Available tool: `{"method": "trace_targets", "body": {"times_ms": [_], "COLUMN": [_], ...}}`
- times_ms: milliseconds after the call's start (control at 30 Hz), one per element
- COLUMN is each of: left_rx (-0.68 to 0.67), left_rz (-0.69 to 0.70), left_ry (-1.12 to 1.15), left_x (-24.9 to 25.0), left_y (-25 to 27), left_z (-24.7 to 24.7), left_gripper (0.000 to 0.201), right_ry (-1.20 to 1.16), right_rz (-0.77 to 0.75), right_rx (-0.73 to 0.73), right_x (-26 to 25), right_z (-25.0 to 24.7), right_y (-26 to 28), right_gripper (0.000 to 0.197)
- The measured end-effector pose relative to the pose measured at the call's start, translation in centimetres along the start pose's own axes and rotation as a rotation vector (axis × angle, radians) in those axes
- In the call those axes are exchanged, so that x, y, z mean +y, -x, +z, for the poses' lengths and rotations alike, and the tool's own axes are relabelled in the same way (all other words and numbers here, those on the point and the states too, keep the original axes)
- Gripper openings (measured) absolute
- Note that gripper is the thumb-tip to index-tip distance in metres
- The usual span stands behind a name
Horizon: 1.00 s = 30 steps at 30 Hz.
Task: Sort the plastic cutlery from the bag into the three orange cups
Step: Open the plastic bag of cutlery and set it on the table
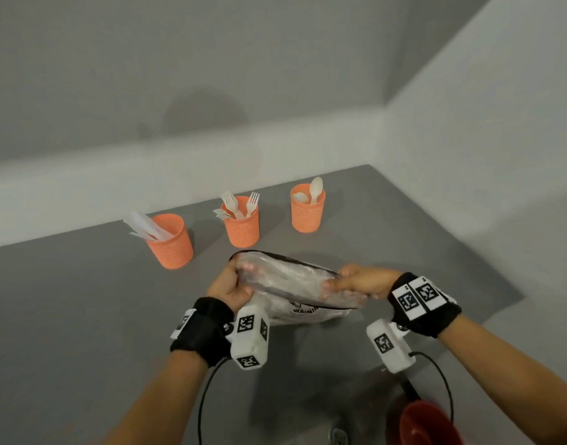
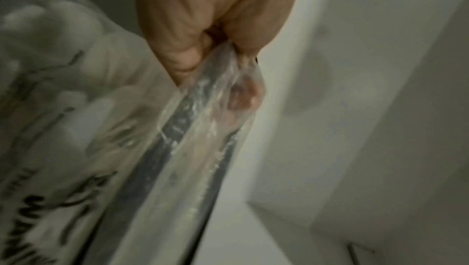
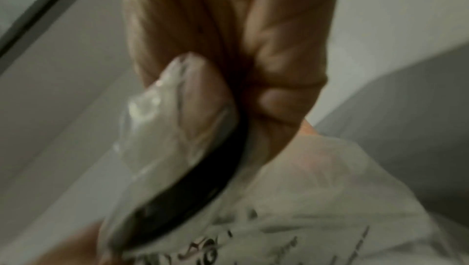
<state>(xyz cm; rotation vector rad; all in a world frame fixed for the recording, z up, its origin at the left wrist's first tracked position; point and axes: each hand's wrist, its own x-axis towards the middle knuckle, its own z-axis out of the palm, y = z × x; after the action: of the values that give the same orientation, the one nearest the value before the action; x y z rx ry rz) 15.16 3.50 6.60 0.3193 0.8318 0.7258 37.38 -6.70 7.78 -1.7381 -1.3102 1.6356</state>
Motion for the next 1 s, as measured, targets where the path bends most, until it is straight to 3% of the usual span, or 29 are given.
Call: {"method": "trace_targets", "body": {"times_ms": [67, 100, 200, 267, 333, 400, 433, 500, 567, 633, 667, 767, 800, 900, 967, 1000], "left_rx": [-0.054, -0.069, -0.17, -0.212, -0.214, -0.173, -0.159, -0.128, -0.094, -0.033, 0.008, 0.035, 0.004, -0.109, -0.161, -0.212], "left_rz": [-0.035, -0.032, 0.088, 0.113, 0.089, 0.008, -0.037, -0.07, -0.046, -0.022, -0.022, -0.02, -0.023, 0.001, 0.01, 0.014], "left_ry": [-0.032, -0.174, -1.061, -1.339, -1.278, -0.907, -0.675, -0.376, -0.275, -0.231, -0.209, -0.117, -0.119, -0.299, -0.543, -0.713], "left_x": [0.0, 0.2, -0.2, -0.7, -1.0, -0.6, -0.3, 0.6, 0.8, 0.1, -0.3, -1.3, -1.4, -1.6, -1.7, -1.7], "left_y": [0.0, -0.1, -0.2, 0.2, 0.1, 0.2, 0.0, -0.2, -0.6, -1.0, -1.2, -1.2, -1.1, 0.2, 0.5, 0.2], "left_z": [-0.5, -1.0, -2.7, -2.8, -3.1, -3.4, -3.7, -4.1, -4.2, -3.8, -3.6, -2.7, -2.5, -2.5, -3.5, -4.3], "left_gripper": [0.026, 0.023, 0.042, 0.028, 0.024, 0.025, 0.026, 0.03, 0.03, 0.03, 0.03, 0.027, 0.028, 0.031, 0.031, 0.04], "right_ry": [-0.429, -0.655, -1.054, -1.117, -1.115, -1.059, -0.922, -0.429, 0.014, 0.201, 0.228, 0.014, -0.158, -0.748, -0.967, -1.053], "right_rz": [-0.036, -0.081, -0.171, -0.157, -0.149, -0.174, -0.162, -0.103, -0.003, 0.047, 0.065, 0.1, 0.078, -0.014, -0.076, -0.107], "right_rx": [0.041, 0.067, 0.114, 0.171, 0.213, 0.182, 0.175, 0.122, -0.001, -0.057, -0.058, -0.101, -0.081, 0.057, 0.105, 0.116], "right_x": [0.3, 0.5, 0.7, 0.0, -0.6, -0.5, -0.2, 0.7, 1.2, 1.4, 1.4, 1.9, 2.3, 2.8, 2.9, 2.6], "right_z": [-1.1, -1.8, -3.2, -2.7, -1.9, -1.5, -1.6, -1.7, -0.9, 0.0, 0.4, 0.3, -0.1, -1.8, -2.4, -2.4], "right_y": [0.0, 0.0, -0.7, -1.6, -2.4, -2.9, -2.8, -2.2, -1.2, -0.7, -0.6, -0.5, -0.5, -0.5, -1.0, -1.4], "right_gripper": [0.015, 0.023, 0.053, 0.048, 0.026, 0.027, 0.028, 0.036, 0.034, 0.019, 0.023, 0.049, 0.045, 0.006, 0.041, 0.039]}}
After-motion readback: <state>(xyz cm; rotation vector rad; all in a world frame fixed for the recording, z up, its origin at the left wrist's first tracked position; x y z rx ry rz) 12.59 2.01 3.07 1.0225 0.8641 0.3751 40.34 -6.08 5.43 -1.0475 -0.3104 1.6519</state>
